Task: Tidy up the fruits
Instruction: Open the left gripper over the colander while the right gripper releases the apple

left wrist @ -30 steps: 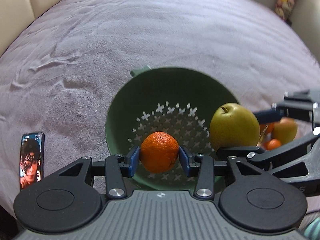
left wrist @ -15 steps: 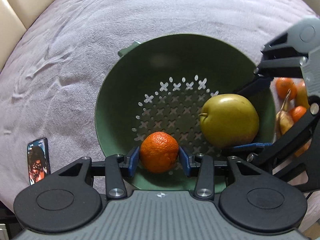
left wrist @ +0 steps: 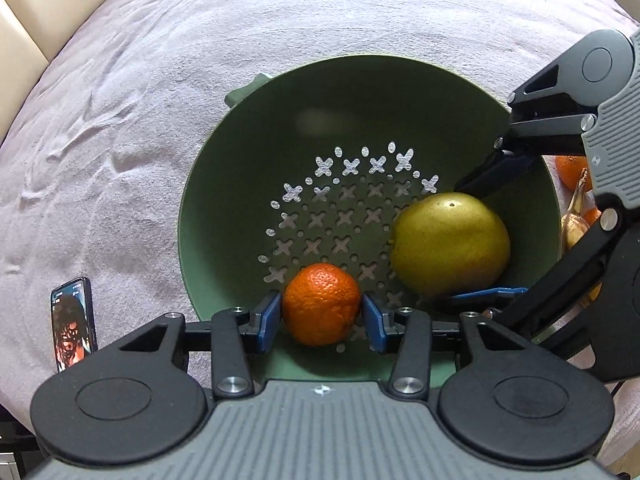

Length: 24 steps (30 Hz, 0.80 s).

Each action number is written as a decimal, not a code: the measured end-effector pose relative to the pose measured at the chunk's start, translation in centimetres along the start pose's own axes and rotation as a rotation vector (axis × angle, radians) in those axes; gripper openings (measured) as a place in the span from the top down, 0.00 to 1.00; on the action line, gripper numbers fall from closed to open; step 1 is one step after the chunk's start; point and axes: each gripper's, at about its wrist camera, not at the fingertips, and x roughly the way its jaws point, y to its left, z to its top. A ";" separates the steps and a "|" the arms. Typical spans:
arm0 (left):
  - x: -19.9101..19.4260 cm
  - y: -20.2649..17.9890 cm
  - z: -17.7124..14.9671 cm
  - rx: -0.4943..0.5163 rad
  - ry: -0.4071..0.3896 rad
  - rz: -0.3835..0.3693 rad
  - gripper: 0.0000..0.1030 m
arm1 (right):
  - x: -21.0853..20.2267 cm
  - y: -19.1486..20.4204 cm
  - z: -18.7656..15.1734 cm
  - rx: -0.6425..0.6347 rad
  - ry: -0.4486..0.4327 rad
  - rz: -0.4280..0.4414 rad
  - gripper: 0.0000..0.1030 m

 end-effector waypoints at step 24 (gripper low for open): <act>-5.6 0.2 0.1 -0.020 -0.173 0.036 0.28 | -7.2 3.1 -3.5 0.165 -0.138 -0.194 0.27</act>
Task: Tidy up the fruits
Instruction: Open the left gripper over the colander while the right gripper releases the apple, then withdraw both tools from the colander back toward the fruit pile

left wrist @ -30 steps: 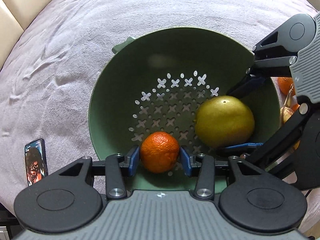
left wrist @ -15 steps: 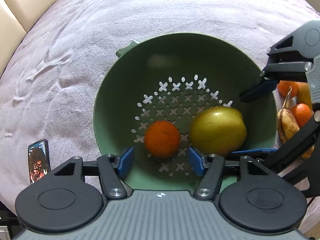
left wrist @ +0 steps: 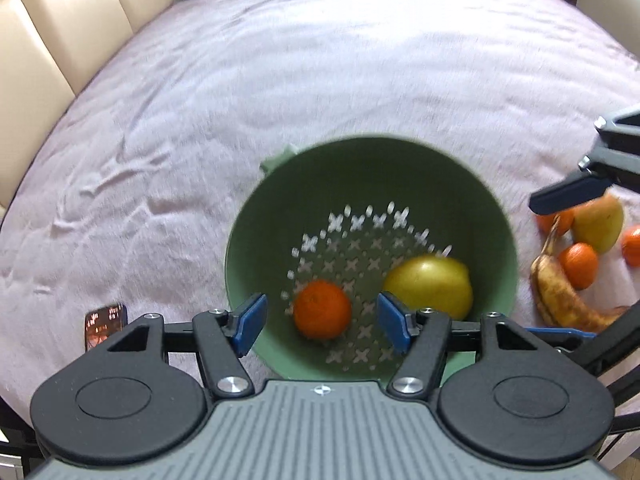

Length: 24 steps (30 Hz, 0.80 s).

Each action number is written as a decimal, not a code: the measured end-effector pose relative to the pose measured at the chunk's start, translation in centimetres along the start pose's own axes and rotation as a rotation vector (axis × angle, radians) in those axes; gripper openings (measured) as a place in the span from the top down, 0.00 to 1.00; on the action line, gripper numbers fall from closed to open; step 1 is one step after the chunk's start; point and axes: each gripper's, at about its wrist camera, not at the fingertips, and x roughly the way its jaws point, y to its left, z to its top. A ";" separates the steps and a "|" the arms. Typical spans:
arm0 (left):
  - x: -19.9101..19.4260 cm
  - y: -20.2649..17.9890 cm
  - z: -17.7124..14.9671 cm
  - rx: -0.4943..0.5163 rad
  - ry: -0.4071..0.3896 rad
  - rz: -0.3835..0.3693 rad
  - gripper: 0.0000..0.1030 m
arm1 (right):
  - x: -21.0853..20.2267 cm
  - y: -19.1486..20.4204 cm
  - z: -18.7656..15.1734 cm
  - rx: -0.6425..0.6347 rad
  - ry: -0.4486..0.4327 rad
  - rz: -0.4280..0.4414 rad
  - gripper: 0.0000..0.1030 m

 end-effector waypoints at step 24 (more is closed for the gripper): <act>-4.9 -6.1 -2.0 -0.039 -0.231 -0.334 0.27 | -9.3 -0.5 -16.3 0.928 -0.210 -0.394 0.22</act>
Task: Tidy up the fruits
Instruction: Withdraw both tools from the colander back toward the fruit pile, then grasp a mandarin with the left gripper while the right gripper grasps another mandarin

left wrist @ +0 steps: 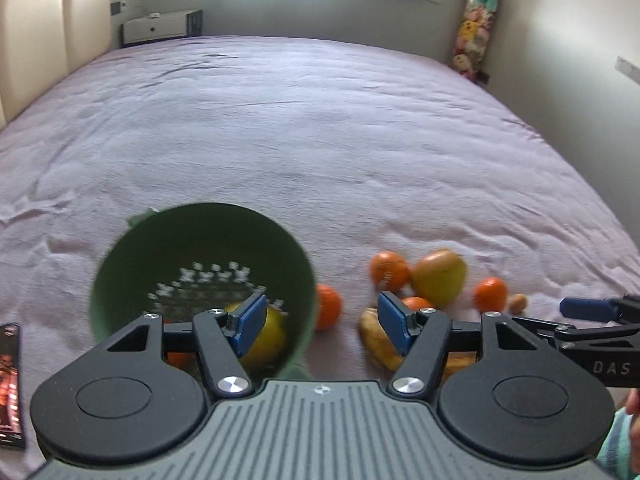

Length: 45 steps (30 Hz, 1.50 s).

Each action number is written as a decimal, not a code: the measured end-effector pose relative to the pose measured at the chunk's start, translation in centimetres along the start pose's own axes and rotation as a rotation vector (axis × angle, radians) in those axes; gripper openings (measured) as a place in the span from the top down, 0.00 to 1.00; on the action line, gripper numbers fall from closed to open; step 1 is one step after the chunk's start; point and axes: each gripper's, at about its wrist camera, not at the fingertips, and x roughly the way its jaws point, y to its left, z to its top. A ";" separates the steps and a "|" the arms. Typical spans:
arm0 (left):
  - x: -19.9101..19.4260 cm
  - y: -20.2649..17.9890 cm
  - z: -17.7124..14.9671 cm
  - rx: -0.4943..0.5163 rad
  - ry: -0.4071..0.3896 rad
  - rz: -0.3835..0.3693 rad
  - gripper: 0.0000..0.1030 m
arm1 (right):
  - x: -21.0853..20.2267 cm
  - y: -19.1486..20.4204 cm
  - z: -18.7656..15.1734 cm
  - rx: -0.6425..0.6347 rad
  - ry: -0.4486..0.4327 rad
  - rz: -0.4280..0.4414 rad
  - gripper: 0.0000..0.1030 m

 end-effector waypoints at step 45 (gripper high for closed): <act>10.4 -9.0 -4.3 0.283 -0.010 -0.029 0.28 | 8.1 -4.8 -0.8 -0.007 -0.004 -0.165 0.44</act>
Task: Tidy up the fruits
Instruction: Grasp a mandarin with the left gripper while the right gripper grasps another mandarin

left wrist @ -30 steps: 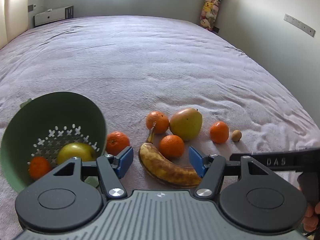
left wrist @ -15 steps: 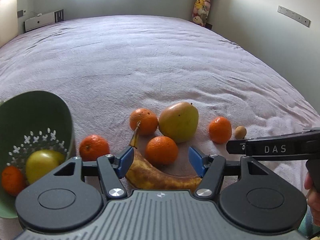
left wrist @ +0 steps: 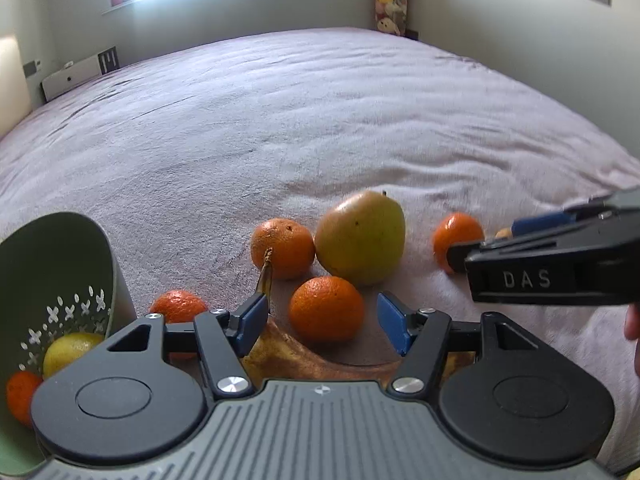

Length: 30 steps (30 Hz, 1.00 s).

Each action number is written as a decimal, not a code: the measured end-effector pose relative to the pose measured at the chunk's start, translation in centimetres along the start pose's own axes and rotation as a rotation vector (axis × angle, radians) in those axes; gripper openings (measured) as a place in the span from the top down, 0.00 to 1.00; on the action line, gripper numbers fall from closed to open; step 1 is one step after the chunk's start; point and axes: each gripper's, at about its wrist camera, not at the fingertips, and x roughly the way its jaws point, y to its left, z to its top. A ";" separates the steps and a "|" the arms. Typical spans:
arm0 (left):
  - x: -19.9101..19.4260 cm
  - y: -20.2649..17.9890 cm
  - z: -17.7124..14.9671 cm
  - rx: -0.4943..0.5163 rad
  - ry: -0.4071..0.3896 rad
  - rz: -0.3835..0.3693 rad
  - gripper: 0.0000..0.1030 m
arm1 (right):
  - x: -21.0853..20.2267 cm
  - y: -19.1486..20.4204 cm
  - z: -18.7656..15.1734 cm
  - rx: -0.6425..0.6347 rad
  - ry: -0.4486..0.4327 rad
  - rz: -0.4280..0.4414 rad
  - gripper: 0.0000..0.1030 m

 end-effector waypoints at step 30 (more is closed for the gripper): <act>2.3 -2.2 -0.3 0.203 0.055 0.055 0.46 | 3.3 0.5 -0.4 -0.022 0.036 -0.010 0.60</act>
